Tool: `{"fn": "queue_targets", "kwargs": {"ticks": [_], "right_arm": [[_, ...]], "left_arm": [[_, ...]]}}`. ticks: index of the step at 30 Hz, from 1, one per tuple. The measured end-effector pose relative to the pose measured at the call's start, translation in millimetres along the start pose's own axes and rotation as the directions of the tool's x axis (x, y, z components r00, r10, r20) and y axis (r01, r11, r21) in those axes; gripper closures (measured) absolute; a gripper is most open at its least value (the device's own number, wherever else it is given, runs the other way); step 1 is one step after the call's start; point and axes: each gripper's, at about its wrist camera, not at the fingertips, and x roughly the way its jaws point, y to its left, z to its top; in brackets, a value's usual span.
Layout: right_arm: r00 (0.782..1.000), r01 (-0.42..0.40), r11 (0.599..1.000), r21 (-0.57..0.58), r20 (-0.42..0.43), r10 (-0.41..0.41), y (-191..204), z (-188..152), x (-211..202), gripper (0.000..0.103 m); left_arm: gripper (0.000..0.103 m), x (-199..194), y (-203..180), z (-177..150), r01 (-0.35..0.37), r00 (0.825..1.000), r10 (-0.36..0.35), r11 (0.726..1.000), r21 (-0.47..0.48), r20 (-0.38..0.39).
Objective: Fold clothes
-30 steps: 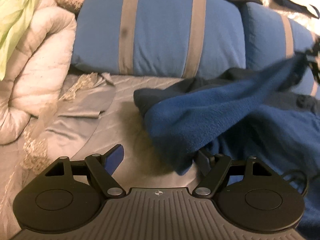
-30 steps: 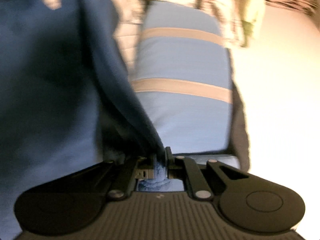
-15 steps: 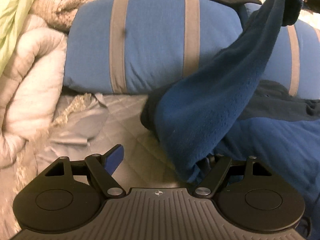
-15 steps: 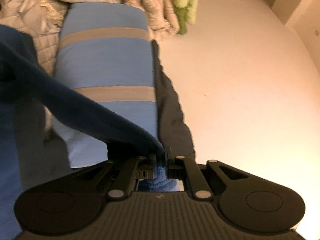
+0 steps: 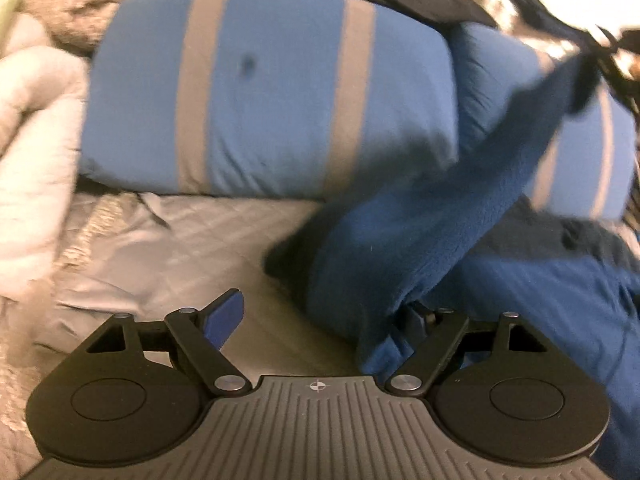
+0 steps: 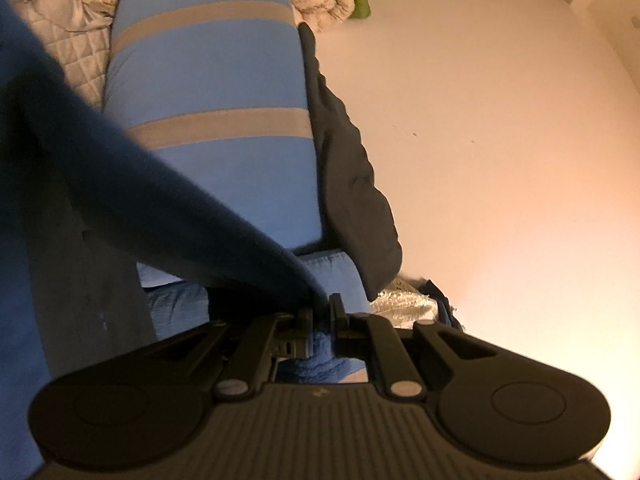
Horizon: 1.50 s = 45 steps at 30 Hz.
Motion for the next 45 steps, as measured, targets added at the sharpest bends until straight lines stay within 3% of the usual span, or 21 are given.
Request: {"fn": "queue_targets", "kwargs": {"ticks": [4, 7, 12, 16, 20, 24, 27, 29, 33, 35, 36, 39, 45], "right_arm": [[1.000, 0.021, 1.000, 0.015, -0.015, -0.021, -5, 6, 12, 0.096], [0.999, 0.035, 0.999, 0.031, -0.032, -0.034, -12, 8, 18, 0.096], [0.998, 0.037, 0.999, 0.039, -0.047, -0.035, -19, 3, 19, 0.096], [0.998, 0.033, 0.999, 0.017, -0.056, -0.032, -23, -7, 21, 0.096], [0.998, 0.017, 1.000, 0.016, -0.065, -0.016, -25, -19, 19, 0.096], [0.998, 0.005, 1.000, 0.019, -0.063, -0.004, -27, -25, 17, 0.096], [0.998, 0.005, 1.000, 0.025, -0.059, -0.004, -30, -24, 18, 0.096], [0.998, 0.002, 1.000, 0.027, -0.056, 0.000, -32, -22, 19, 0.095], [0.998, -0.013, 1.000, 0.028, -0.061, 0.015, -31, -25, 19, 0.096], [0.997, -0.032, 0.999, 0.031, -0.068, 0.034, -30, -30, 17, 0.095], [0.996, -0.042, 0.999, 0.032, -0.072, 0.044, -29, -33, 16, 0.095], [0.993, -0.089, 0.995, 0.049, -0.079, 0.092, -27, -46, 13, 0.095], [0.969, -0.213, 0.970, 0.114, -0.099, 0.225, -24, -87, 2, 0.096]], "left_arm": [[0.022, 12, -21, -18, 0.015, 0.999, -0.012, 0.995, 0.095, -0.036], [0.022, 20, -37, -26, -0.026, 0.999, 0.034, 0.976, 0.215, -0.030], [0.022, 22, -56, -38, -0.116, 0.992, 0.128, 0.888, 0.446, 0.002], [0.021, 20, -54, -46, -0.164, 0.982, 0.191, 0.831, 0.531, 0.005], [0.022, 16, -49, -48, -0.172, 0.976, 0.217, 0.826, 0.537, -0.021], [0.024, -1, -54, -42, -0.077, 0.997, 0.081, 0.857, 0.510, 0.015], [0.045, -4, -59, -34, 0.003, 1.000, -0.008, 0.871, 0.491, 0.008], [0.053, 4, -68, -32, 0.027, 1.000, -0.015, 0.849, 0.528, -0.027], [0.055, 22, -86, -37, 0.002, 0.997, 0.045, 0.783, 0.622, -0.060], [0.068, 27, -89, -38, -0.014, 0.995, 0.072, 0.768, 0.640, -0.064], [0.081, 27, -89, -39, -0.021, 0.994, 0.085, 0.766, 0.642, -0.068], [0.092, 22, -88, -36, -0.052, 0.991, 0.117, 0.767, 0.639, -0.059], [0.094, 10, -74, -22, -0.052, 0.992, 0.110, 0.792, 0.609, -0.058]]}}
